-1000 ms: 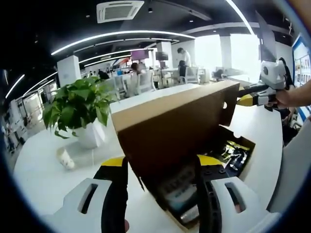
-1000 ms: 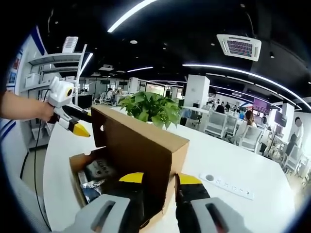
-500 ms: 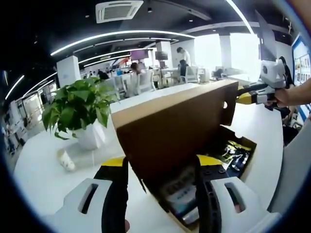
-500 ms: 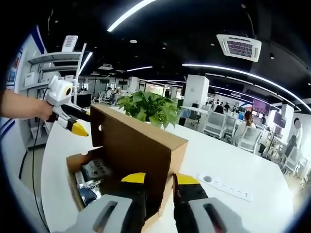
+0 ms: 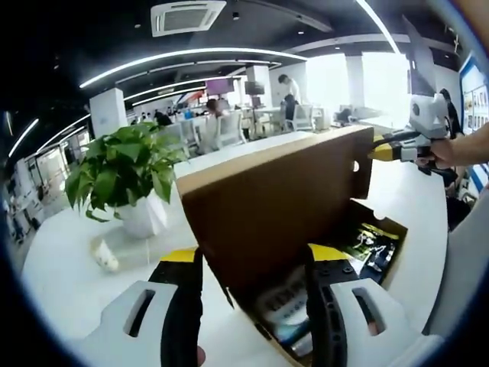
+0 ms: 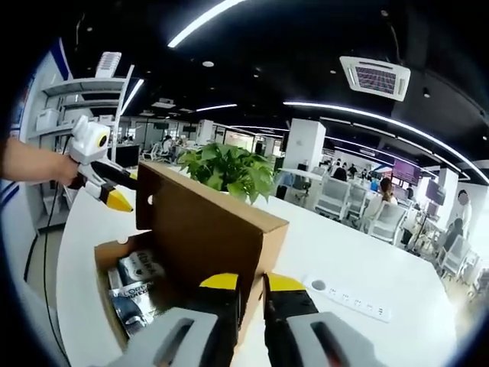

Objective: Operate the shoe box by opening the lid, removing the specified soft item, and placing it in the target area until the item is outside and the box remains undamaged.

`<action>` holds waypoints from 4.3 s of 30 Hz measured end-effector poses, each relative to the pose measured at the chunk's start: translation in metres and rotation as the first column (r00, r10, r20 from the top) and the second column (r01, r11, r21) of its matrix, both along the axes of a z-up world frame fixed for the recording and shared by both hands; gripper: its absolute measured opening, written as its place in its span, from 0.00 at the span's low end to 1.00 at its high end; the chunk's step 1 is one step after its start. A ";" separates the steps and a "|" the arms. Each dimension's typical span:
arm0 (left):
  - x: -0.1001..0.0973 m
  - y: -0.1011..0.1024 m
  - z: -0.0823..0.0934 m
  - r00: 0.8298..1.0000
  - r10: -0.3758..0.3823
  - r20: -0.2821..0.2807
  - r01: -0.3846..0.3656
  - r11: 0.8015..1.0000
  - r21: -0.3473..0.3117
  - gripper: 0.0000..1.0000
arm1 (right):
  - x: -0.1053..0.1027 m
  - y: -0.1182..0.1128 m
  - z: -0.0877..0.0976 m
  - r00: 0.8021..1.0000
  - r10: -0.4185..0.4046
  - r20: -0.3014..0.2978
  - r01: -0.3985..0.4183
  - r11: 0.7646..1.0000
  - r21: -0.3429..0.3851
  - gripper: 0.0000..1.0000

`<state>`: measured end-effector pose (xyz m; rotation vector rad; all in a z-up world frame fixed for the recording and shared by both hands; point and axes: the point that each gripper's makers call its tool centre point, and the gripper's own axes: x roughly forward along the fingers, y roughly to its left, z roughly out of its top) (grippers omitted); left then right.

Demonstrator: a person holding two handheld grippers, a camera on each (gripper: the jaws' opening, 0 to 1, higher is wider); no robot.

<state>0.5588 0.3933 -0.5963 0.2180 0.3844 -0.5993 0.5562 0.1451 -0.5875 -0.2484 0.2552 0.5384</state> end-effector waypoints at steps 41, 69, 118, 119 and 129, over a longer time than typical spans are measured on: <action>0.016 0.023 -0.029 0.992 0.119 -0.038 -0.118 0.993 0.023 0.32 | 0.011 -0.002 0.002 1.000 -0.022 0.018 0.023 1.000 -0.020 0.00; 0.013 0.040 -0.066 0.978 0.179 -0.110 -0.175 0.984 0.046 0.14 | 0.025 -0.005 0.001 1.000 -0.016 0.008 0.016 0.999 -0.031 0.00; 0.030 0.041 -0.078 0.976 0.189 -0.111 -0.181 0.980 0.082 0.01 | 0.044 -0.006 -0.018 0.998 -0.036 -0.056 0.034 0.999 -0.043 0.06; 0.031 0.041 -0.078 0.976 0.189 -0.109 -0.180 0.980 0.083 0.01 | 0.043 -0.006 -0.020 0.997 -0.034 -0.065 0.031 0.999 -0.041 0.07; 0.034 0.041 -0.077 0.976 0.189 -0.104 -0.182 0.980 0.075 0.01 | 0.031 -0.009 -0.046 0.989 -0.051 -0.140 0.047 0.998 -0.033 0.07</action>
